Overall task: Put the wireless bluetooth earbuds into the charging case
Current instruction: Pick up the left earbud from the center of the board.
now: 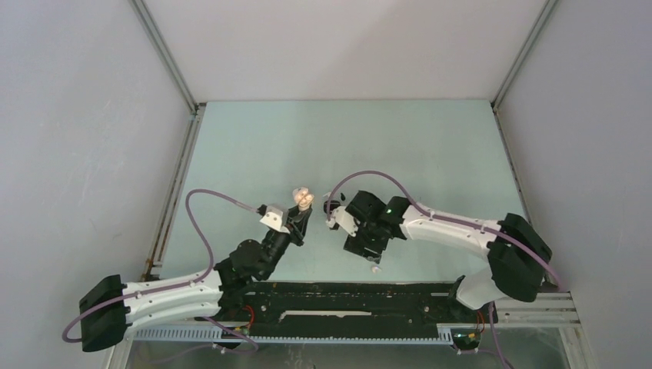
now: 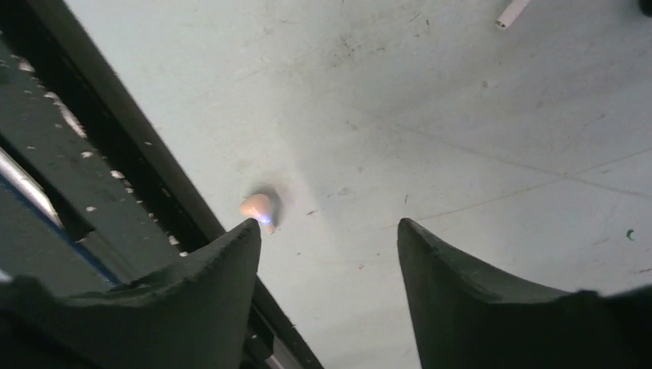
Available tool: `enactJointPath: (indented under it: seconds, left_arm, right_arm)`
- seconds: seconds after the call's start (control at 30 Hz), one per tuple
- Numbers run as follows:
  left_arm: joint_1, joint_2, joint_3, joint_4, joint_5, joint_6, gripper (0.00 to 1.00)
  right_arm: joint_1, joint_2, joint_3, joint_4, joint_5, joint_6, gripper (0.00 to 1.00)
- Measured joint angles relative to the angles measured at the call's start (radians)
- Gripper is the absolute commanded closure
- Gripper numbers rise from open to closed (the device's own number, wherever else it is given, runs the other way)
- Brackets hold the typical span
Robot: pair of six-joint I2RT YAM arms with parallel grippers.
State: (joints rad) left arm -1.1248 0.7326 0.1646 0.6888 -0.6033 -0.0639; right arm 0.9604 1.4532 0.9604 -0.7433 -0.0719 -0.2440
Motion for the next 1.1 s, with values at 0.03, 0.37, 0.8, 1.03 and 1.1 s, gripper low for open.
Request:
enactJointPath:
  seconds: [0.03,0.37,0.8,1.03,1.1]
  left_arm:
    - [0.000,-0.015,0.000,-0.008,-0.008,0.000,1.00]
    - [-0.001,-0.145,-0.006,-0.096,-0.085,0.013,1.00]
    - [-0.001,-0.174,-0.006,-0.134,-0.112,0.023,1.00]
    - [-0.001,-0.156,-0.006,-0.134,-0.112,0.035,1.00]
    - [-0.001,-0.156,-0.006,-0.135,-0.112,0.038,1.00]
  right_arm:
    - [0.006,0.019,-0.001,0.006,0.008,0.005,0.27]
    - [0.140,0.095,-0.015,0.031,0.048,0.011,0.50]
    - [0.169,0.170,-0.023,0.034,0.051,0.020,0.50]
    - [0.179,0.198,-0.024,0.029,0.054,0.020,0.55]
    - [0.181,0.207,-0.023,0.024,0.055,0.023,0.56]
